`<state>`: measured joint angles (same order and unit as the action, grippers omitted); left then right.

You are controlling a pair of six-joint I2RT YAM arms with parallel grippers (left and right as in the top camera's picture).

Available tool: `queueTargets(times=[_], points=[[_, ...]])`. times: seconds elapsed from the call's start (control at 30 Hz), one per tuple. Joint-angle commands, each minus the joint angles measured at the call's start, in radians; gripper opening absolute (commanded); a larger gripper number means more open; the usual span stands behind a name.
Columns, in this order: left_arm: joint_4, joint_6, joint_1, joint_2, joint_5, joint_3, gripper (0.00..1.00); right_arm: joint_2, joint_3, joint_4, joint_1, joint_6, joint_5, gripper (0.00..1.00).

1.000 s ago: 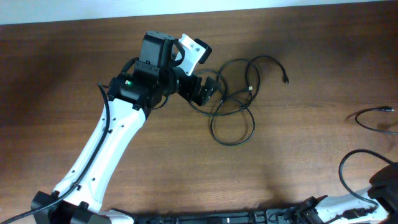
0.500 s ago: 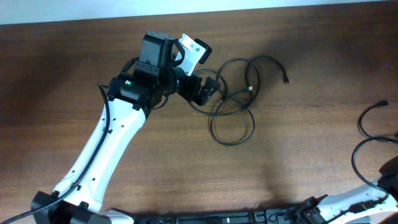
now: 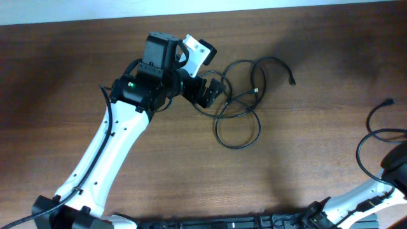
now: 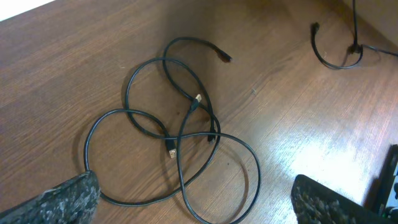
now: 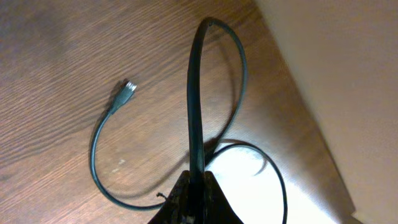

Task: Untangle cables

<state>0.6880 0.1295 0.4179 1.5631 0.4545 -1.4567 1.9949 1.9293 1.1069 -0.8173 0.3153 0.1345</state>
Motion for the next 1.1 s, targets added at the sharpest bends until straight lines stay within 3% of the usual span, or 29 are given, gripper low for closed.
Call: queueTargets(times=[0.0, 0.2, 0.23, 0.37, 0.5, 0.77, 1.07], points=[[-0.003, -0.012, -0.002, -0.023, -0.008, -0.004, 0.99, 0.01, -0.076, -0.023, 0.056, 0.003, 0.01, 0.04], [-0.003, -0.012, -0.002, -0.023, -0.007, -0.004, 0.99, 0.01, -0.231, -0.11, 0.144, 0.002, 0.039, 0.04], [-0.003, -0.012, -0.002, -0.023, -0.007, -0.004, 0.99, 0.01, -0.25, -0.117, 0.153, 0.002, 0.039, 0.1], [-0.002, -0.012, -0.002, -0.023, -0.007, -0.004, 0.99, 0.01, -0.306, -0.136, 0.183, -0.002, 0.039, 0.56], [-0.003, -0.012, -0.002, -0.023, -0.008, -0.004, 0.99, 0.01, -0.31, -0.134, 0.193, -0.049, 0.027, 0.7], [-0.003, -0.012, -0.002, -0.023, -0.008, -0.004, 0.99, 0.01, -0.31, -0.087, 0.24, -0.059, -0.28, 0.71], [-0.003, -0.012, -0.002, -0.023, -0.008, -0.004, 0.99, 0.01, -0.359, -0.11, 0.358, -0.063, -0.296, 0.72]])
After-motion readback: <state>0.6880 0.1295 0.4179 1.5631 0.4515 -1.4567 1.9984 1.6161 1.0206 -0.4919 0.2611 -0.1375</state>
